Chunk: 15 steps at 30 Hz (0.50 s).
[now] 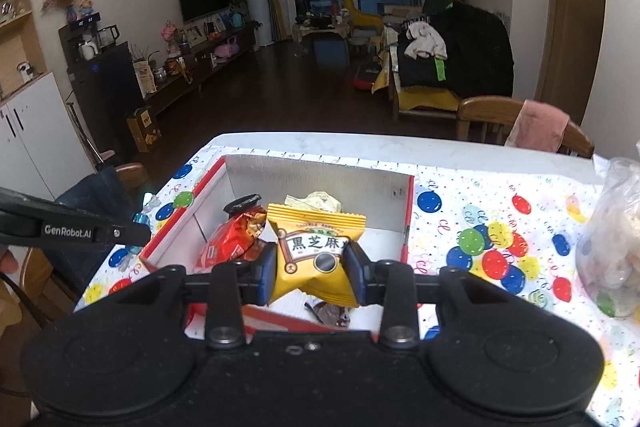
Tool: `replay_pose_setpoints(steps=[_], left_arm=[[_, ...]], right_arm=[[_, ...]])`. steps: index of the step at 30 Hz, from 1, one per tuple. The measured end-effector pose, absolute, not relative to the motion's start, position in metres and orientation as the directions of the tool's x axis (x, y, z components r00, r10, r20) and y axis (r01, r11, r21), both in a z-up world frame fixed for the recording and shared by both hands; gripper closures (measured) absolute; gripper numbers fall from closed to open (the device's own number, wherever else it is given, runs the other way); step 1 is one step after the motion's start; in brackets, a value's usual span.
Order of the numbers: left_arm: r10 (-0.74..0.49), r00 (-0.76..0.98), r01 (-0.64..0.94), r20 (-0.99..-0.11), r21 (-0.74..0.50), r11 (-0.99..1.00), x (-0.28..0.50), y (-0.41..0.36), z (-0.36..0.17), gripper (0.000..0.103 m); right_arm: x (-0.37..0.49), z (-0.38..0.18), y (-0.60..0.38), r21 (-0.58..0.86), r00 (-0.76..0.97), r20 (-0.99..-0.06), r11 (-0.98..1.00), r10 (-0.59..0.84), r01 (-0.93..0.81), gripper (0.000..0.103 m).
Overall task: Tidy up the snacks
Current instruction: 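Carry the yellow packet and blue candy over the red box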
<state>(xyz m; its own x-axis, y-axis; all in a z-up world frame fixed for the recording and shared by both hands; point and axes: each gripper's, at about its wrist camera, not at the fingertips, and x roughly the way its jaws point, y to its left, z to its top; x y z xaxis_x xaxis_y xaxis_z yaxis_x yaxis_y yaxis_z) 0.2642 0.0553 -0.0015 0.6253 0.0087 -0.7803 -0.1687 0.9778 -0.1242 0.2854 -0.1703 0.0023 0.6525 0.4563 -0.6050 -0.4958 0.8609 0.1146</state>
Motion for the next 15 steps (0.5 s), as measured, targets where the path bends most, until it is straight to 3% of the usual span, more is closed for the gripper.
replay_pose_setpoints(steps=[15], left_arm=[[0.046, 0.534, -0.211, -0.845, -0.081, 0.974, 0.336, 0.074, -0.038, 0.09]], right_arm=[[0.362, -0.033, -0.144, 0.109, 0.593, -0.702, 0.883, 0.393, -0.456, 0.069]])
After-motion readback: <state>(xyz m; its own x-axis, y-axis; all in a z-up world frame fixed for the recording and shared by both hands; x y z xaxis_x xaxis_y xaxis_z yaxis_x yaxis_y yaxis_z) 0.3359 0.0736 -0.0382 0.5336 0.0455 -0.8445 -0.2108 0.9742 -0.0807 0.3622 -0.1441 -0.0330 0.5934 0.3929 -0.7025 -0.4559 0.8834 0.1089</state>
